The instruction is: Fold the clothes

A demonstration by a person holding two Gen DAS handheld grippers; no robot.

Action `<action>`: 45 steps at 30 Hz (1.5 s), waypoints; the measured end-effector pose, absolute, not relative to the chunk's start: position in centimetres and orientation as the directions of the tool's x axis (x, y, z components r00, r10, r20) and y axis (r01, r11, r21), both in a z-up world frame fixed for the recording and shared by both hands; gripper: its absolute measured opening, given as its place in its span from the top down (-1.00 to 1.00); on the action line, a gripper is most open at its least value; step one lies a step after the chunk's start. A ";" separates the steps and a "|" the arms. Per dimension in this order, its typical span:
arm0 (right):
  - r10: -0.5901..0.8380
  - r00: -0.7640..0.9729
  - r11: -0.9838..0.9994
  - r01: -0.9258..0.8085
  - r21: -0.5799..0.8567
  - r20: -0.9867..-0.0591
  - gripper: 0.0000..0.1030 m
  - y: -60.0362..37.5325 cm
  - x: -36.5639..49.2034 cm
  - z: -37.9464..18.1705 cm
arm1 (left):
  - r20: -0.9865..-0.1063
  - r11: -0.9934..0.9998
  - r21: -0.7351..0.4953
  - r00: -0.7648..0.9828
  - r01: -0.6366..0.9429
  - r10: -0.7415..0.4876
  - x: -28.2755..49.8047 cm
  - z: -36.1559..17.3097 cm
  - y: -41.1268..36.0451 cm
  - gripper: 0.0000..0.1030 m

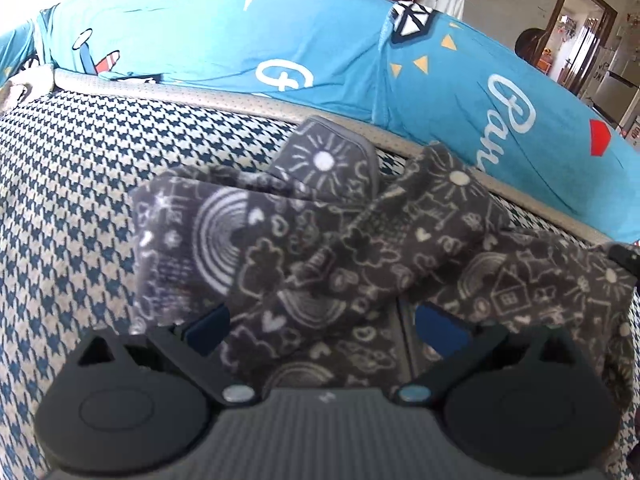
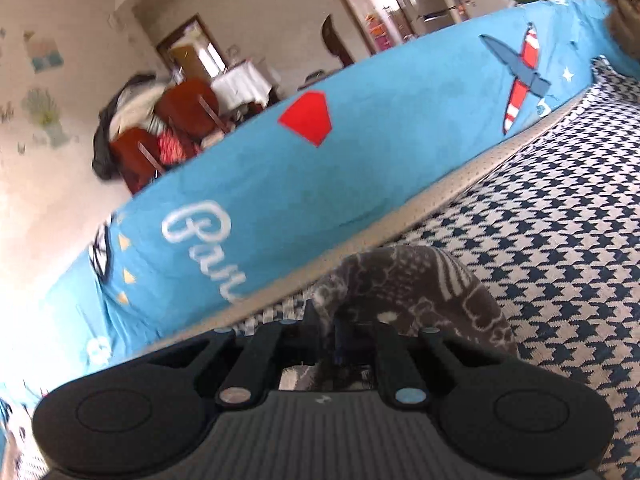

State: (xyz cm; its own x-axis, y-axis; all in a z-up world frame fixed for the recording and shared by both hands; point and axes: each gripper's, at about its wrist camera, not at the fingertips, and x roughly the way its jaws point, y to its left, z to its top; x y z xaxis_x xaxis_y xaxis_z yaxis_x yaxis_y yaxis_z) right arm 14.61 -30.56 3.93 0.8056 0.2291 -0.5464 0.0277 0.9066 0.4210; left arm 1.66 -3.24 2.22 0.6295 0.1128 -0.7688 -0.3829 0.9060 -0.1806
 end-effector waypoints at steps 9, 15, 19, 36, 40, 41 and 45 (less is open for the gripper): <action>0.196 0.803 0.922 0.044 0.384 -0.563 0.14 -30.7 14.1 3.3 | -0.774 0.915 -0.165 0.624 -0.368 0.111 1.9 1.9 -4.5 -1.00; 0.213 0.794 0.925 0.024 0.379 -0.569 -0.17 -30.2 14.2 3.6 | -0.767 0.913 -0.177 0.632 -0.367 0.106 1.7 2.0 -4.3 -1.00; 0.234 0.779 0.928 0.000 0.373 -0.582 -0.24 -29.2 14.0 3.5 | -0.753 0.904 -0.206 0.651 -0.374 0.098 1.5 2.4 -3.9 -1.00; 0.308 0.684 0.936 -0.094 0.338 -0.661 -0.57 -25.7 13.1 2.0 | -0.754 0.900 0.018 0.585 -0.435 0.298 3.3 -1.2 -3.5 -1.00; 0.308 0.673 0.940 -0.103 0.326 -0.672 -0.61 -25.5 12.7 1.9 | -0.709 0.908 0.062 0.622 -0.415 0.333 3.7 -2.4 -3.9 -1.00; 0.309 0.671 0.940 -0.106 0.325 -0.674 -0.63 -25.5 12.6 1.9 | -0.702 0.908 0.067 0.627 -0.413 0.337 3.6 -2.5 -4.0 -1.00; 0.313 0.662 0.941 -0.120 0.317 -0.681 -0.67 -25.4 12.0 1.8 | -0.687 0.905 0.067 0.638 -0.420 0.347 3.4 -2.7 -4.2 -1.00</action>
